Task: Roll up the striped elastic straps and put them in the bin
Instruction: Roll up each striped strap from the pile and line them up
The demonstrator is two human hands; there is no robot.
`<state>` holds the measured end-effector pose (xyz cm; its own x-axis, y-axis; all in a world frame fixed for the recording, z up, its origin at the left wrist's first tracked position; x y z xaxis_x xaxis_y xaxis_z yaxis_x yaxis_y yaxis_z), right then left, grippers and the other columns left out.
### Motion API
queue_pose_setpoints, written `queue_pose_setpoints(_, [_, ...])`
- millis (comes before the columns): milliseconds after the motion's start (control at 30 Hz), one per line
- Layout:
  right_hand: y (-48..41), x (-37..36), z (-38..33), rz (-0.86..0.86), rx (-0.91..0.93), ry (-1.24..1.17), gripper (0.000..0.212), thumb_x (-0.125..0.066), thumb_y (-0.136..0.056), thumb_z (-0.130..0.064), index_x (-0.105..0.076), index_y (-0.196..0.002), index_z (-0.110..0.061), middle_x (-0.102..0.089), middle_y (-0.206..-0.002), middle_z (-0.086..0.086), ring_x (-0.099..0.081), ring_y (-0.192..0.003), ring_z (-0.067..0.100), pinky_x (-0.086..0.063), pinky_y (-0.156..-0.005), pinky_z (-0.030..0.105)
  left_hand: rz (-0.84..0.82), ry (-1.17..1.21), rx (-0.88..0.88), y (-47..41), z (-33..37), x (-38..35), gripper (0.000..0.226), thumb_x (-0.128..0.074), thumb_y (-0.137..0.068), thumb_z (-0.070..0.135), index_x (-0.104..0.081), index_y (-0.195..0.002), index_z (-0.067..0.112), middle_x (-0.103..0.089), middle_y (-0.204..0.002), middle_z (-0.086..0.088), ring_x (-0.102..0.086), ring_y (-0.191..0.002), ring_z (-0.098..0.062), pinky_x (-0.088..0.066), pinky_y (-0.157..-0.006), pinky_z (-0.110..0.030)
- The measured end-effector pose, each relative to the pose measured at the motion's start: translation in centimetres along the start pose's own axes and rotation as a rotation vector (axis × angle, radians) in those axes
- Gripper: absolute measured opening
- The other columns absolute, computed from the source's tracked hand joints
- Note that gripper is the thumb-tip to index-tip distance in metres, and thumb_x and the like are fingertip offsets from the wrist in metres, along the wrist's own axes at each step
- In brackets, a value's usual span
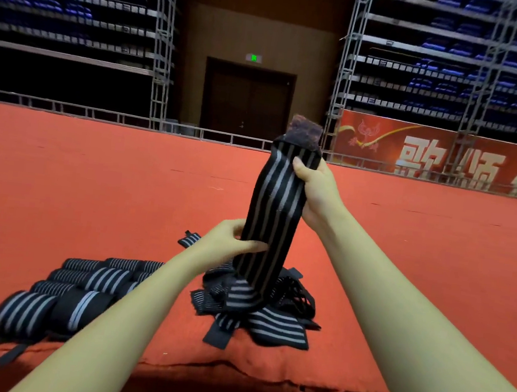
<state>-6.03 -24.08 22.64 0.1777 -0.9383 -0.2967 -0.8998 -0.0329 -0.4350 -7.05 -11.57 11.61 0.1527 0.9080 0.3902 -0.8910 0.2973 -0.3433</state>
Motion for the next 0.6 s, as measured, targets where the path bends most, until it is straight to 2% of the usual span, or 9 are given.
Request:
queue_pose_setpoints(100, [0.0,1.0,-1.0,0.033,0.02,-0.034,0.019,-0.045,-0.099,-0.003,-0.059,-0.099,-0.016,-0.069,-0.093,0.005,-0.068,-0.082,0.021,-0.056,-0.081,0.04,-0.034,0.091,0.014,1.8,-0.5,-0.1,0.026,-0.067,-0.09,0.028,-0.066,-0.115,0.019,-0.072,-0.112,0.004,-0.067,-0.106,-0.014,-0.052,-0.093,-0.033])
queue_pose_setpoints(200, [0.2,1.8,-1.3,0.056,0.027,-0.062,0.019,-0.045,-0.099,-0.003,-0.059,-0.098,-0.016,-0.069,-0.09,0.005,-0.068,-0.078,0.019,-0.056,-0.078,0.039,-0.081,0.089,0.065,3.7,-1.4,-0.9,0.025,-0.06,-0.095,0.027,-0.066,-0.115,0.014,-0.071,-0.114,-0.003,-0.066,-0.107,-0.019,-0.053,-0.093,-0.031])
queue_pose_setpoints(267, [0.6,1.8,-0.8,0.049,0.008,-0.063,0.019,-0.045,-0.099,-0.003,-0.059,-0.1,-0.015,-0.068,-0.092,0.005,-0.068,-0.079,0.02,-0.055,-0.076,0.038,-0.143,0.094,0.111,4.8,-1.9,-2.0,0.026,-0.055,-0.096,0.032,-0.066,-0.111,0.013,-0.074,-0.103,-0.002,-0.07,-0.095,-0.017,-0.056,-0.084,-0.028])
queue_pose_setpoints(333, [1.1,1.4,0.4,0.017,-0.024,-0.053,0.02,-0.045,-0.099,-0.001,-0.059,-0.104,-0.014,-0.068,-0.096,0.006,-0.067,-0.084,0.02,-0.056,-0.078,0.037,-0.159,0.09,0.151,5.5,-1.8,-2.6,0.032,-0.049,-0.093,0.043,-0.065,-0.101,0.016,-0.07,-0.081,0.004,-0.066,-0.072,-0.01,-0.054,-0.066,-0.022])
queue_pose_setpoints(400, [1.8,0.9,2.0,-0.025,-0.058,-0.017,0.022,-0.044,-0.098,-0.001,-0.058,-0.112,-0.012,-0.067,-0.101,0.007,-0.066,-0.088,0.02,-0.056,-0.079,0.035,-0.079,0.145,0.161,5.2,-1.6,-1.9,0.04,-0.042,-0.093,0.047,-0.063,-0.101,0.014,-0.066,-0.08,0.002,-0.062,-0.066,-0.008,-0.05,-0.062,-0.019])
queue_pose_setpoints(467, [2.8,0.7,4.3,-0.051,-0.113,0.043,0.028,-0.046,-0.098,-0.002,-0.052,-0.124,-0.01,-0.065,-0.107,0.009,-0.066,-0.09,0.021,-0.055,-0.076,0.034,0.09,0.242,0.124,4.4,-0.9,0.2,0.04,-0.037,-0.099,0.039,-0.061,-0.106,0.008,-0.066,-0.082,0.001,-0.063,-0.063,-0.003,-0.05,-0.058,-0.015])
queue_pose_setpoints(533, [3.9,0.5,6.9,-0.071,-0.17,0.083,0.029,-0.048,-0.097,-0.003,-0.051,-0.124,-0.012,-0.065,-0.106,0.008,-0.067,-0.086,0.019,-0.056,-0.074,0.033,0.237,0.279,0.079,3.5,-0.5,2.4,0.04,-0.038,-0.101,0.037,-0.062,-0.106,0.005,-0.066,-0.086,-0.002,-0.063,-0.066,-0.006,-0.051,-0.059,-0.016])
queue_pose_setpoints(600, [5.1,0.3,9.3,-0.091,-0.205,0.097,0.027,-0.049,-0.096,-0.002,-0.053,-0.12,-0.015,-0.066,-0.105,0.007,-0.067,-0.086,0.018,-0.056,-0.075,0.033,0.29,0.294,0.073,2.8,-0.7,3.2,0.035,-0.044,-0.099,0.037,-0.064,-0.103,0.008,-0.067,-0.088,0.0,-0.064,-0.07,-0.007,-0.052,-0.061,-0.019])
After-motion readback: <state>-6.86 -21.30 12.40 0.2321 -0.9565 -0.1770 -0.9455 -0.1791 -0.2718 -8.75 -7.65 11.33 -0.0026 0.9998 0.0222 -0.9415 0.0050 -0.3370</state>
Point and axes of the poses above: each hand's wrist, its own y-axis away from the middle knuckle, its own x-axis out of the back of the hand, z = x × y, the point moved 10 cm from there along -y, towards the middle knuckle
